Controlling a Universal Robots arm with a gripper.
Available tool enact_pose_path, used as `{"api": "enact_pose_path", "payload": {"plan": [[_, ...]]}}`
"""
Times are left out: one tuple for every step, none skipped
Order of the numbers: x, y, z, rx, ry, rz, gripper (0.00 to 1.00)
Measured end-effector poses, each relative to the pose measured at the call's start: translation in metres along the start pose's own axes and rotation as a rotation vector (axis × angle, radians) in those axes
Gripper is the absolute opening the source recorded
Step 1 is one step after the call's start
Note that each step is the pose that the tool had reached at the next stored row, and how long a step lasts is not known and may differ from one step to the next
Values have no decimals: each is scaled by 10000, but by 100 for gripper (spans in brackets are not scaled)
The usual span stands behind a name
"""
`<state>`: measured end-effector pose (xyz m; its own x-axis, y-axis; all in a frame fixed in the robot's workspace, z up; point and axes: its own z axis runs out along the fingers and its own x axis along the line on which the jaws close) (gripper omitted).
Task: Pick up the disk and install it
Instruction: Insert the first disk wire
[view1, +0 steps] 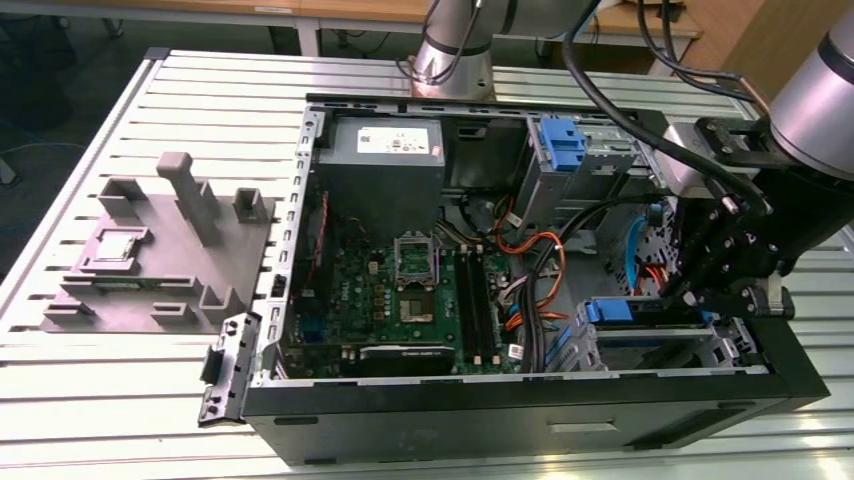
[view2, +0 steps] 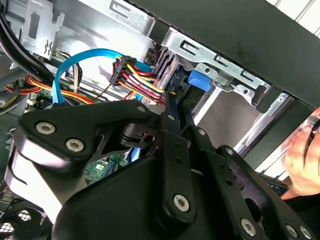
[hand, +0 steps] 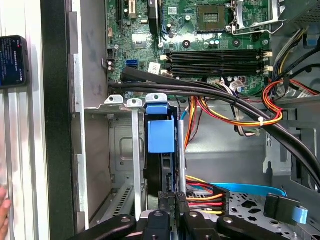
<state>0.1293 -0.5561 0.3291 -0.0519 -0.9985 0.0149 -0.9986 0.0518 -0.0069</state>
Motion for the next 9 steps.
{"api": "enact_pose_path", "payload": {"plan": [[0,0,0,0,1,0,17],[1,0,0,0,1,0,17],[1,0,0,-1,1,0,18],[1,0,1,-1,-1,0,18],[1,0,1,0,-1,0,18],[2,0,-8,0,1,0,25],[2,0,-18,0,-3,1,25],[2,0,-29,0,-7,0,25],[2,0,-43,-1,-12,0,25]]}}
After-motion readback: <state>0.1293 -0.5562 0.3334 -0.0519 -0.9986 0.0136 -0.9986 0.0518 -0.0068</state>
